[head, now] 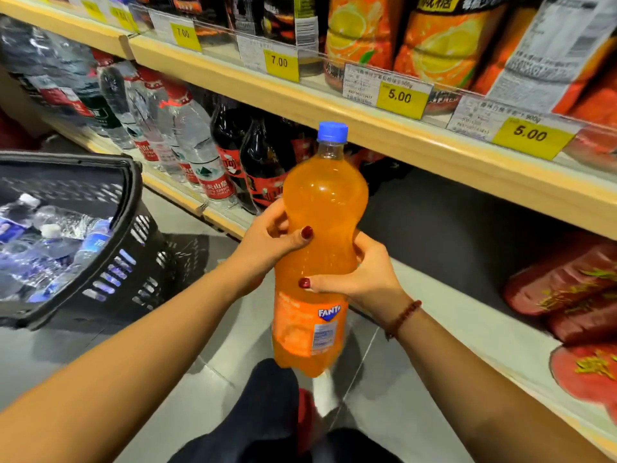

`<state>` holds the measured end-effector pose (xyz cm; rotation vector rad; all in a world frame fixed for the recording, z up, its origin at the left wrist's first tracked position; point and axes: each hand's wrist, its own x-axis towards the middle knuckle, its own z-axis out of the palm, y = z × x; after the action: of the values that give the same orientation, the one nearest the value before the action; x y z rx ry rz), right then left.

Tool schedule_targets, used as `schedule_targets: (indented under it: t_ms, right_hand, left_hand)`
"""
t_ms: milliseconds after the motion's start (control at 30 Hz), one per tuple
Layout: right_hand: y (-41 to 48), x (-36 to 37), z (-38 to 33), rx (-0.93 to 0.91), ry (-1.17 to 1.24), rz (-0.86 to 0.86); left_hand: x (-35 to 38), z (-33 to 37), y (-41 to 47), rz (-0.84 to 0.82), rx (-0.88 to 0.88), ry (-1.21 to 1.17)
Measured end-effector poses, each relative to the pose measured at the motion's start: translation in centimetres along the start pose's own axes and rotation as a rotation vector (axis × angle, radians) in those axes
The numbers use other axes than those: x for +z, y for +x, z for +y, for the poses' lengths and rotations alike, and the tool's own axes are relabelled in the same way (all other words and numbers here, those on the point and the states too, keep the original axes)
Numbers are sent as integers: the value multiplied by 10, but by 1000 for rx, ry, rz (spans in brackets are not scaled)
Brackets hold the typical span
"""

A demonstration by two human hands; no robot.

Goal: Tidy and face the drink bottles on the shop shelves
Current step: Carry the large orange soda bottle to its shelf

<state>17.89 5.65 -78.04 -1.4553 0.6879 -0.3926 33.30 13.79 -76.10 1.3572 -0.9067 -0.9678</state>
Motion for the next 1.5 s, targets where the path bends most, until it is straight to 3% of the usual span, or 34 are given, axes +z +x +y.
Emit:
schedule_targets:
  t_ms: [233,567,800,1000,1200,1500]
  right_hand:
    - [-77,-10,-68,172,20,16]
    - [-238,-66,-241,236,119,214]
    - [-349,-107,-347,199,225,539]
    - [-441,-125,-407,149,237,871]
    - [-541,-125,-431,37,315,1211]
    - [-723,-124,-430,-73,394,1569]
  left_hand:
    - [37,83,-42,-58,-245,-73]
    - [151,270,-92,-217,-332,-71]
    - [254,392,-108,-490,-319,-74]
    - [345,457,-131,-724,-268,-18]
    - [430,508,-191,-1009,-199,-14]
    - [571,547,-342,-1311,-186,55]
